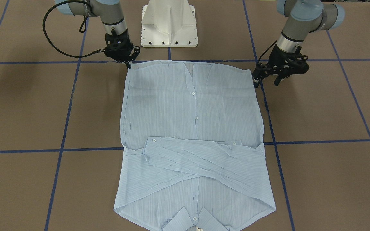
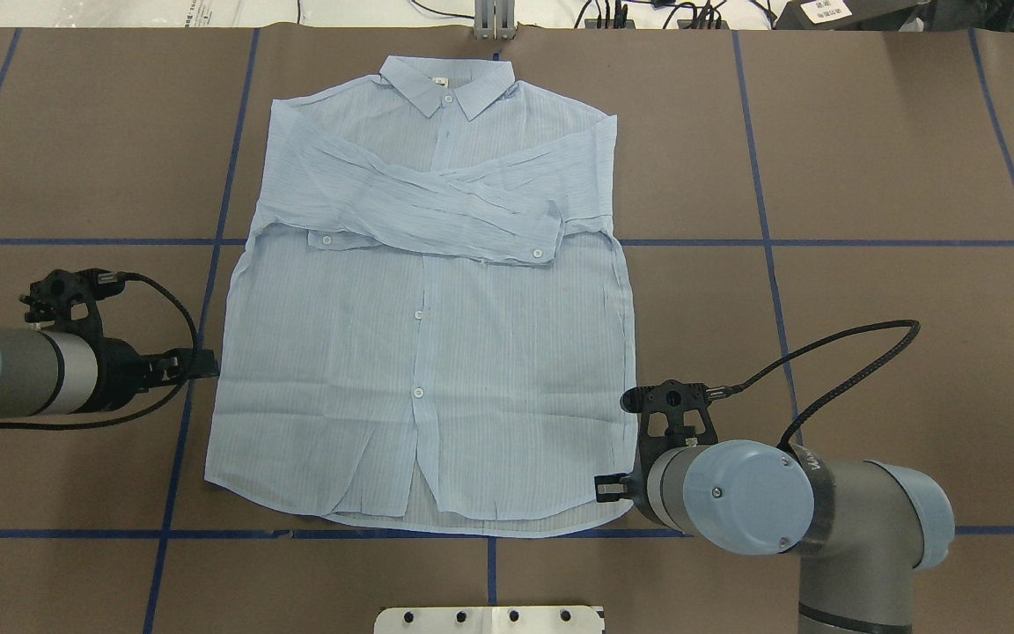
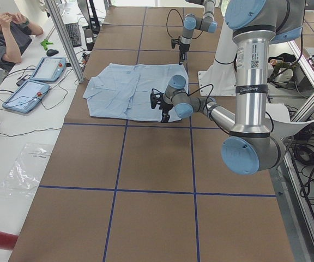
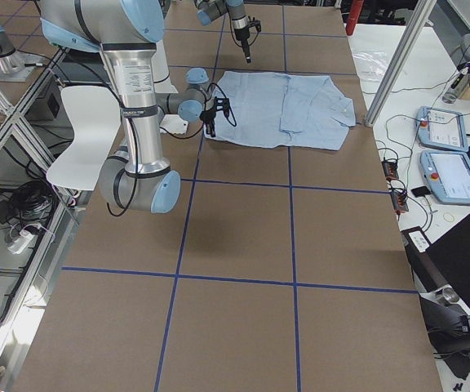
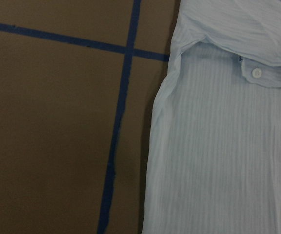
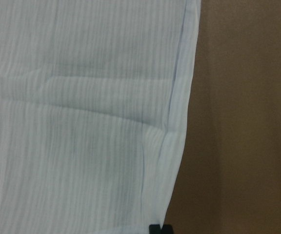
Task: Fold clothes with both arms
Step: 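Move both grippers to the shirt hem corners nearest the robot and grasp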
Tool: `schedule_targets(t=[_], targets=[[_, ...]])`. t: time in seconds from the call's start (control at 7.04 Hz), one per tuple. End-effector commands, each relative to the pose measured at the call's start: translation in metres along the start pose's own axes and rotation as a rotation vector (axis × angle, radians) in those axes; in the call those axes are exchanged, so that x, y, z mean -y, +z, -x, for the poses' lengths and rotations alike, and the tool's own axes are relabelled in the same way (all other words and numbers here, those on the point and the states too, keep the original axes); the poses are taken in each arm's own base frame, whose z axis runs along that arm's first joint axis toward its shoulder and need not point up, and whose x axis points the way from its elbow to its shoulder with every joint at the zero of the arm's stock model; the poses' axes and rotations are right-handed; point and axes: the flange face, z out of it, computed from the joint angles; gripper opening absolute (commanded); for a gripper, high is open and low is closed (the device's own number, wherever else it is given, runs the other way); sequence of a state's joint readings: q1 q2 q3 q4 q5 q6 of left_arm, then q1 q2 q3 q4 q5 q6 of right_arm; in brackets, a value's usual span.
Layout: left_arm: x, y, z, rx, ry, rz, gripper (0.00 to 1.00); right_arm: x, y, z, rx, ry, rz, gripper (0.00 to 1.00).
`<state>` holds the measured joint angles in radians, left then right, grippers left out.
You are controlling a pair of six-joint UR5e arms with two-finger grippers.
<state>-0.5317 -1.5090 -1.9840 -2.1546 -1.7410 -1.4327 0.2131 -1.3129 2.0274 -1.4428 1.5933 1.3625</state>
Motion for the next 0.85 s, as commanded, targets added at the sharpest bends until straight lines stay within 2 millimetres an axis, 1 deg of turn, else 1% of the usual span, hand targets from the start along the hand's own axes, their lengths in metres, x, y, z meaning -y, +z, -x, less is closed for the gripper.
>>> schedule_targets(t=[0.0,0.28,0.43,0.57,0.71], targets=[[-0.044,0.017,-0.006,0.02,-0.05,0.046,0.96,0.002,-0.001,0.001,0.002,0.003,-0.004,0.0],[-0.059,0.024,-0.01,0.04,-0.055,0.071,0.89,0.003,0.0,0.0,0.0,0.004,-0.005,0.0],[-0.061,0.026,-0.021,0.047,-0.06,0.074,0.81,0.003,0.0,0.0,0.0,0.004,-0.005,0.0],[-0.065,0.033,-0.04,0.079,-0.057,0.084,0.72,0.003,-0.001,-0.001,0.0,0.004,-0.006,0.0],[-0.066,0.034,-0.055,0.093,-0.056,0.086,0.64,0.005,-0.001,-0.001,0.0,0.006,-0.007,0.0]])
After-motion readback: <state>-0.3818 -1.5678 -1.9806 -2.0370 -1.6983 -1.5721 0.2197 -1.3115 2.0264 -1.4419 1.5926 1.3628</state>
